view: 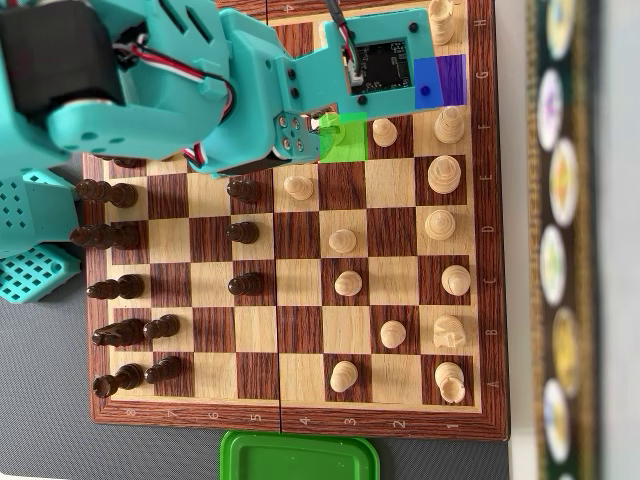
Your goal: Play chess
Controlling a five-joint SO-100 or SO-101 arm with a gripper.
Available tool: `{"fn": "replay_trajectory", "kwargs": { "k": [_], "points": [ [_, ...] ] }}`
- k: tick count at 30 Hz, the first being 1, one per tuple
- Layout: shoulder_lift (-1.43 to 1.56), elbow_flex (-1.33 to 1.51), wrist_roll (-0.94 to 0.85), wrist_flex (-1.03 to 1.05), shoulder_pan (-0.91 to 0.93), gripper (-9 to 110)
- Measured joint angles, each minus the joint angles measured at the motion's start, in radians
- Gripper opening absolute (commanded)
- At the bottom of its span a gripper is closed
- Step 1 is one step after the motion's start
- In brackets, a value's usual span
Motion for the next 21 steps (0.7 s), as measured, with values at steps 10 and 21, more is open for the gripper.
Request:
{"fn": "replay_trajectory", "kwargs": {
  "k": [10,21],
  "points": [
    [0.023,0.0,0.0,0.0,0.0,14],
    [0.064,0.0,0.0,0.0,0.0,14]
  ]
}}
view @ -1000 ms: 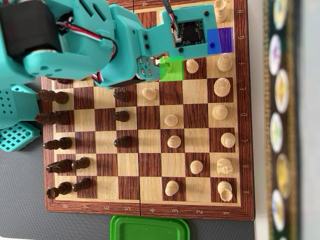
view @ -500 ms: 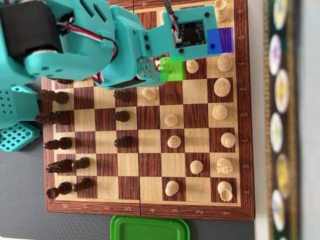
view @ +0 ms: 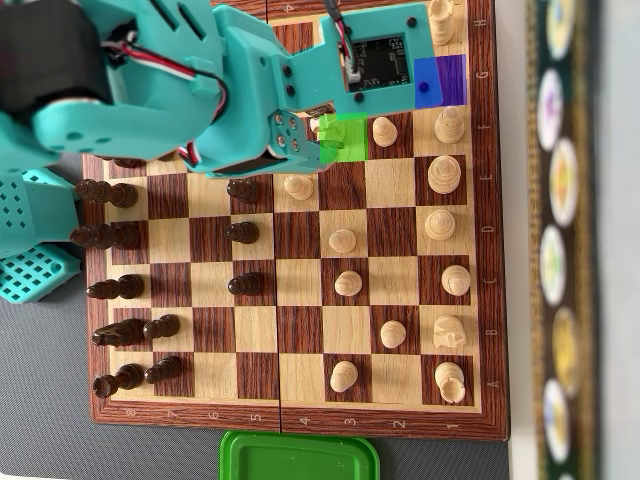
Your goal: Play chess
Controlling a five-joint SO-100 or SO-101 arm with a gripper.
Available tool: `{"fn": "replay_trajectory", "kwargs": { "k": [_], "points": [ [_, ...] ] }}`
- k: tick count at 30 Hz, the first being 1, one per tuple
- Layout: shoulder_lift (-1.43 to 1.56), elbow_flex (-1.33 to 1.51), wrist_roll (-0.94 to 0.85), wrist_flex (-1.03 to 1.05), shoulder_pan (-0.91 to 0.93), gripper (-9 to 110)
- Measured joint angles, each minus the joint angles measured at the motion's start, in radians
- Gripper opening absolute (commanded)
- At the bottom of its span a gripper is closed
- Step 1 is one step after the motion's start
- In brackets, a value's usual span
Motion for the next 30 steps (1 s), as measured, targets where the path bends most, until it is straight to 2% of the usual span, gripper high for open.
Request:
{"fn": "replay_trajectory", "kwargs": {
  "k": [11,20,25,30],
  "points": [
    [0.075,0.0,0.0,0.0,-0.012,14],
    [0.322,0.107,0.0,0.0,0.003,14],
    [0.436,0.179,0.0,0.0,0.035,5],
    [0.558,0.252,0.0,0.0,0.071,4]
  ]
}}
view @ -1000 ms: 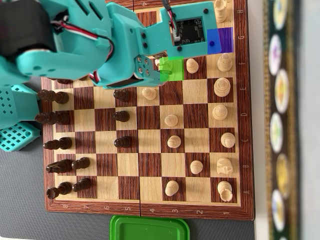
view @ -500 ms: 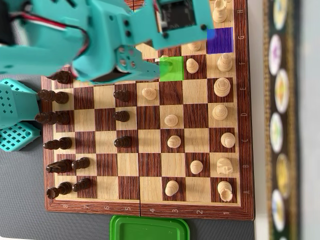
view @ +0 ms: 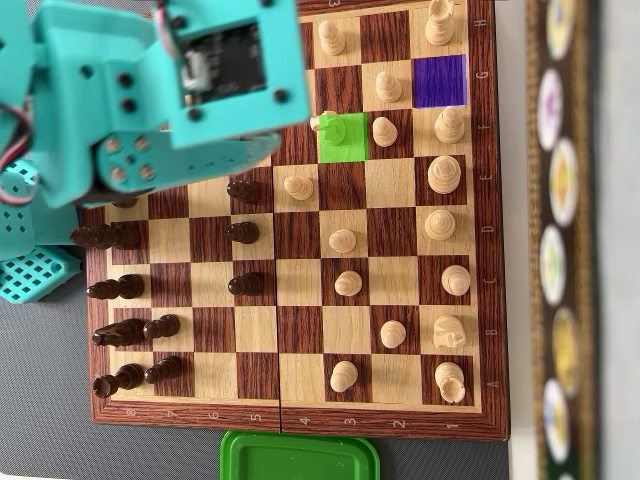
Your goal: Play chess
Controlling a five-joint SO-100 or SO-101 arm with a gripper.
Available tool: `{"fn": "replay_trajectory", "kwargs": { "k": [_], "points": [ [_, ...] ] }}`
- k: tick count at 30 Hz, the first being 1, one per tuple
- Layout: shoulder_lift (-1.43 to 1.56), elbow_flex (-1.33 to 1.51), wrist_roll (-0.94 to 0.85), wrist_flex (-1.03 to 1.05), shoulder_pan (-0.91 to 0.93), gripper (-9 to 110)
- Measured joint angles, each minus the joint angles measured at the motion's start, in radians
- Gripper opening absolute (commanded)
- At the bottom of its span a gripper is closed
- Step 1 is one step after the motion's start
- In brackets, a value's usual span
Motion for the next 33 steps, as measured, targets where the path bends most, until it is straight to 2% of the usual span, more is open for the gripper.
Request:
{"fn": "replay_trajectory", "kwargs": {
  "k": [25,28,33],
  "points": [
    [0.825,0.382,0.0,0.002,0.143,2],
    [0.922,0.445,0.0,-0.064,0.144,2],
    [1.017,0.592,-0.003,-0.299,0.144,2]
  ]
}}
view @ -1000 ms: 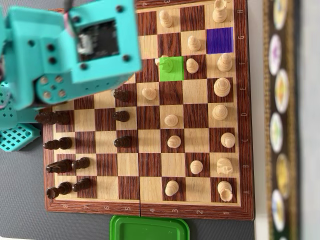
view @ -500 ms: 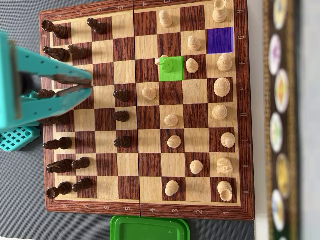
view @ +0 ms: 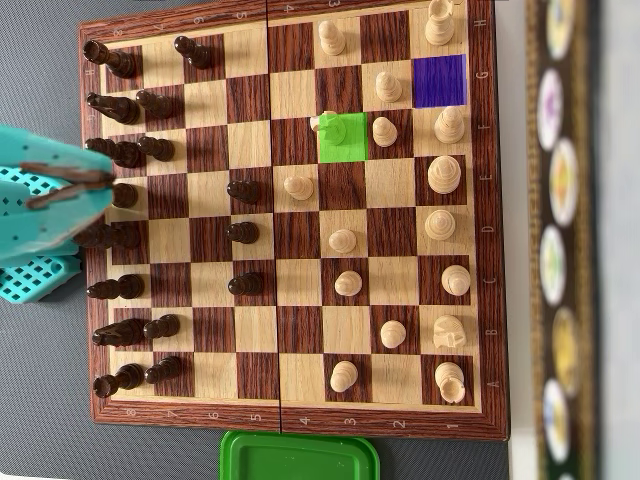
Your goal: Play chess
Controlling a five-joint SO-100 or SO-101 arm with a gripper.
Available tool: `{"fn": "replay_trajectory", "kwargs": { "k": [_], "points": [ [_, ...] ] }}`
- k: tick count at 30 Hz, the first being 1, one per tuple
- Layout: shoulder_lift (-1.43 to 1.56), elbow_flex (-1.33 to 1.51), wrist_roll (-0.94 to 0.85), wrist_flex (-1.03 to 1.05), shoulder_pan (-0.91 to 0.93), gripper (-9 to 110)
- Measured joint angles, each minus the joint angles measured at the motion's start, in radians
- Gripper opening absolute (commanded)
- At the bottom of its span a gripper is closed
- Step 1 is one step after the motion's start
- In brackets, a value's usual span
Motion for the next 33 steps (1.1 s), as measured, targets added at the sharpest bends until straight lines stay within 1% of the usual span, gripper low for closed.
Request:
{"fn": "replay_trajectory", "kwargs": {
  "k": [3,9,13,29,33],
  "points": [
    [0.041,0.063,-0.009,-0.137,0.0,2],
    [0.133,0.178,-0.1,-0.402,0.0,2],
    [0.167,0.259,-0.109,-0.598,0.0,2],
    [0.169,0.466,-0.109,-1.532,0.0,2],
    [0.184,0.474,-0.109,-1.666,0.0,2]
  ]
}}
